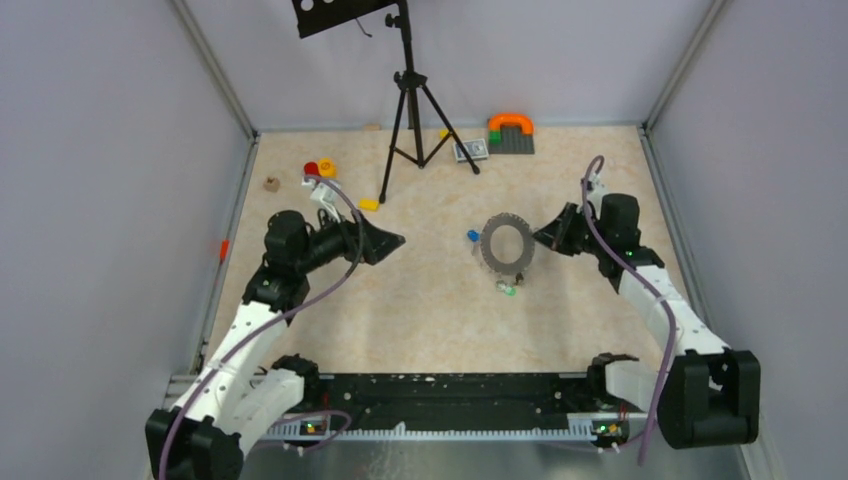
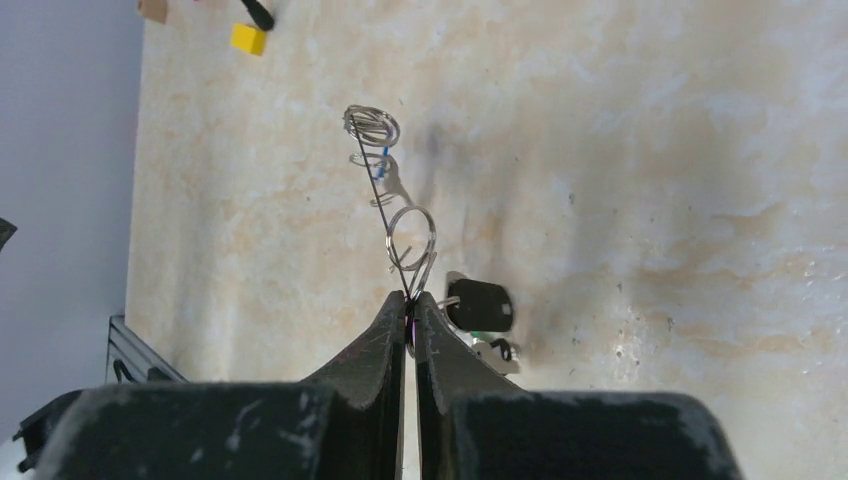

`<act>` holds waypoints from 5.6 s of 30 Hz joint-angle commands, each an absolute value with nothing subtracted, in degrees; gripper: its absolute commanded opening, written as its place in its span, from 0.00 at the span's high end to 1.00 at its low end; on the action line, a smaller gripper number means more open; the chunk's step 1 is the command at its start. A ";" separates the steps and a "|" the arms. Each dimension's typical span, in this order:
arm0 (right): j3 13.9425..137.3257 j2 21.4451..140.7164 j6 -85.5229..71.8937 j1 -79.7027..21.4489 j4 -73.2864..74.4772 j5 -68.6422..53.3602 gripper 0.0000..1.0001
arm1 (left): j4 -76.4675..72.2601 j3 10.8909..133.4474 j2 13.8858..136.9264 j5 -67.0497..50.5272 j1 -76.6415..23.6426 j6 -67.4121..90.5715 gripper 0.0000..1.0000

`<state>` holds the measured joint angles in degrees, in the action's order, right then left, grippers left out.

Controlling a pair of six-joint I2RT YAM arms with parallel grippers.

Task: Remove the keys from the keyring

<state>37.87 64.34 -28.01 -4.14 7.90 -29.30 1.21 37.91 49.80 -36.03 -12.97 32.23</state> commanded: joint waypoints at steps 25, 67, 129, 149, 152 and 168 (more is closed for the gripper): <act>58.22 55.31 -19.49 -26.62 14.49 -38.76 1.00 | -12.38 37.50 45.37 -46.37 -25.69 21.87 0.05; 62.85 51.15 -19.46 -27.60 16.80 -49.15 1.00 | -22.70 46.86 63.01 -53.39 -38.03 23.46 0.82; 64.61 34.16 -20.54 -27.60 8.03 -40.23 0.41 | -5.98 69.51 41.43 -33.64 -38.62 26.30 0.94; 62.74 32.47 -21.38 -27.60 4.04 -38.76 0.51 | -13.97 68.82 37.82 -25.82 -38.66 30.89 1.00; 62.63 32.71 -21.97 -27.60 3.79 -40.63 0.52 | -14.80 68.90 37.96 -25.80 -38.64 31.33 1.00; 60.26 43.71 -20.63 -42.74 -5.17 -31.48 0.60 | -14.77 68.45 38.75 -12.79 -38.58 30.85 1.00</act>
<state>58.13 39.88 -26.70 -31.51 -4.25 -41.34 -10.70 68.23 38.76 -18.57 -38.41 30.55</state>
